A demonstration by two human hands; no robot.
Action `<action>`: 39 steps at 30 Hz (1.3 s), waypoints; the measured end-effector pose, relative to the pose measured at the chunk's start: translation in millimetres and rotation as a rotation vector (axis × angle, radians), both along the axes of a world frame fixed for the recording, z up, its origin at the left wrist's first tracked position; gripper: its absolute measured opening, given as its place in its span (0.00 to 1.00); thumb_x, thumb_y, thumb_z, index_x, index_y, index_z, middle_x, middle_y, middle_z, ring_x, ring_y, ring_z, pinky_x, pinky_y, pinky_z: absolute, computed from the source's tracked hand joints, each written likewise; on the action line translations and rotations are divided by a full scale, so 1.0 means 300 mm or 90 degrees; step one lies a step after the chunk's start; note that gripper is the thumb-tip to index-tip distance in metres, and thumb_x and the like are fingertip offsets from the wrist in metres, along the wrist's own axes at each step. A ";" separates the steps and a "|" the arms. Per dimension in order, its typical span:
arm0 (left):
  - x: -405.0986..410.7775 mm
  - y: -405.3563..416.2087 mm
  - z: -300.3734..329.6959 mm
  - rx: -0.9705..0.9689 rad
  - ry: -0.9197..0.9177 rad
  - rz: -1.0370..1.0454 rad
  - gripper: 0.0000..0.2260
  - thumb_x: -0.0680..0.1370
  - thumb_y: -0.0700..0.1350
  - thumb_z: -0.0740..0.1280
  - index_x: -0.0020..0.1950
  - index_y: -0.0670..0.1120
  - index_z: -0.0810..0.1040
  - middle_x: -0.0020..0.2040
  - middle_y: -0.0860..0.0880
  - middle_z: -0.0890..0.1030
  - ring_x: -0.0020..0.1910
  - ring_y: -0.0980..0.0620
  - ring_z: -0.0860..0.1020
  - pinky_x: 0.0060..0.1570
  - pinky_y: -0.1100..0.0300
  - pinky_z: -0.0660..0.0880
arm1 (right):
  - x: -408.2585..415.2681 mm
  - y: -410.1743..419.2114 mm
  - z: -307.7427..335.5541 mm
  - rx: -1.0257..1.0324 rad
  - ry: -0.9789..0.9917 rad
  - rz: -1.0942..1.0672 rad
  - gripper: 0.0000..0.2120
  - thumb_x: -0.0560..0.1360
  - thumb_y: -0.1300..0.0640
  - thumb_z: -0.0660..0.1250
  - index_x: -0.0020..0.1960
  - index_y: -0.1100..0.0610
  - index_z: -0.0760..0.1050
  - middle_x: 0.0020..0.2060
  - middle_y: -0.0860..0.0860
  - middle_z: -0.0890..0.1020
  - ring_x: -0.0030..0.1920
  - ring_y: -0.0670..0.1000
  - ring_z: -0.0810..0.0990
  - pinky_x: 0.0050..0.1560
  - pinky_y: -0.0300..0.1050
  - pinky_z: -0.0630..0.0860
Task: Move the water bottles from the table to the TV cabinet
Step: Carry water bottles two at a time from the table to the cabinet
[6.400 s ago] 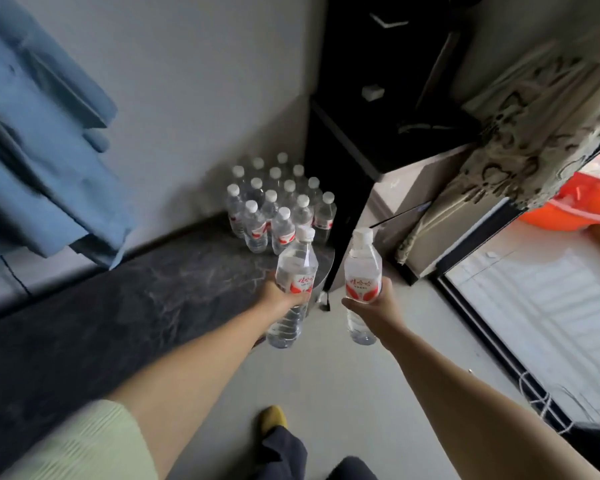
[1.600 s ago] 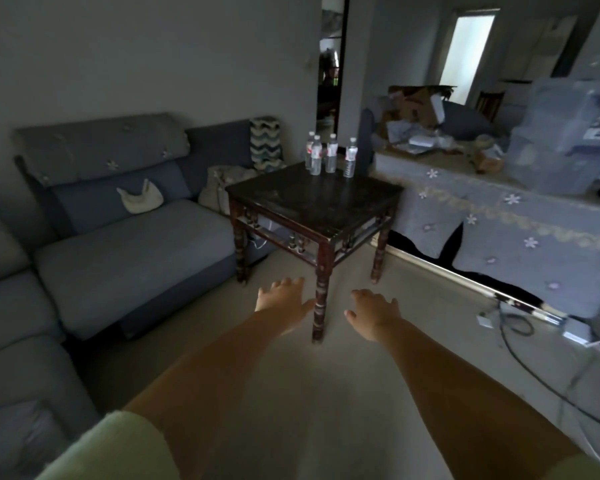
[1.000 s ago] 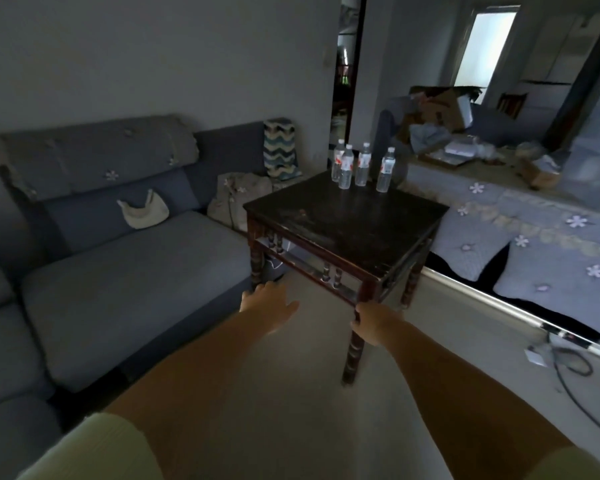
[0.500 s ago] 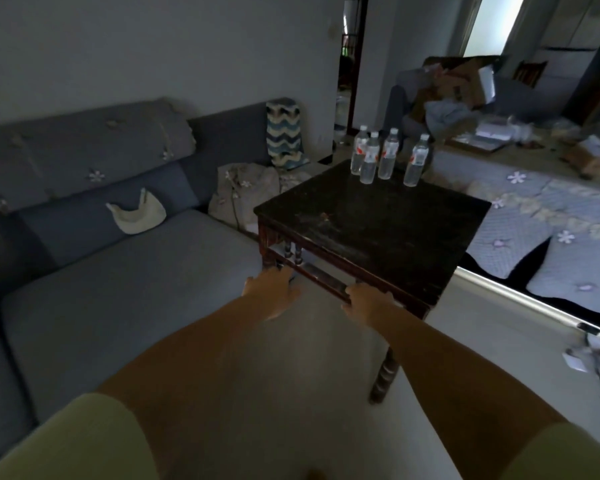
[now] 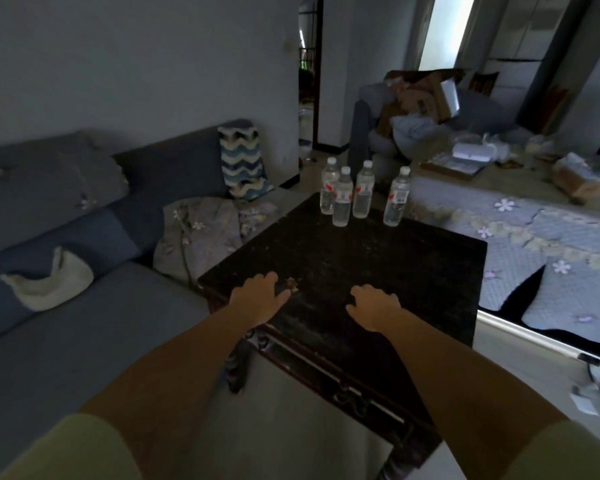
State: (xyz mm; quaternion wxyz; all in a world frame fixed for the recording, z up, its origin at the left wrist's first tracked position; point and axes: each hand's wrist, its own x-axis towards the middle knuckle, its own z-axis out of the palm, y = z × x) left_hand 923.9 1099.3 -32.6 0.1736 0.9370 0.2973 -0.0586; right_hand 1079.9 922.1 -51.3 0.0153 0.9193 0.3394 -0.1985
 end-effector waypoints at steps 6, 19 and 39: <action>0.304 0.079 -0.030 -0.017 0.003 -0.031 0.23 0.81 0.58 0.56 0.71 0.46 0.64 0.65 0.43 0.70 0.61 0.42 0.73 0.62 0.45 0.71 | 0.231 0.076 -0.020 -0.006 -0.005 -0.048 0.23 0.81 0.45 0.55 0.73 0.53 0.62 0.70 0.54 0.67 0.67 0.58 0.69 0.69 0.61 0.63; 1.050 0.387 -0.242 -0.107 0.005 -0.171 0.26 0.79 0.60 0.59 0.72 0.47 0.63 0.67 0.43 0.71 0.62 0.44 0.73 0.61 0.47 0.73 | 0.762 0.259 -0.148 0.025 0.022 -0.226 0.23 0.81 0.45 0.55 0.73 0.54 0.62 0.70 0.55 0.67 0.68 0.59 0.70 0.67 0.59 0.66; 1.805 0.513 -0.482 -0.452 -0.505 0.222 0.41 0.67 0.44 0.78 0.74 0.43 0.59 0.70 0.44 0.69 0.69 0.47 0.69 0.68 0.54 0.68 | 1.577 0.508 -0.354 0.664 0.083 -0.645 0.45 0.69 0.51 0.76 0.77 0.56 0.53 0.73 0.58 0.62 0.71 0.58 0.65 0.61 0.44 0.66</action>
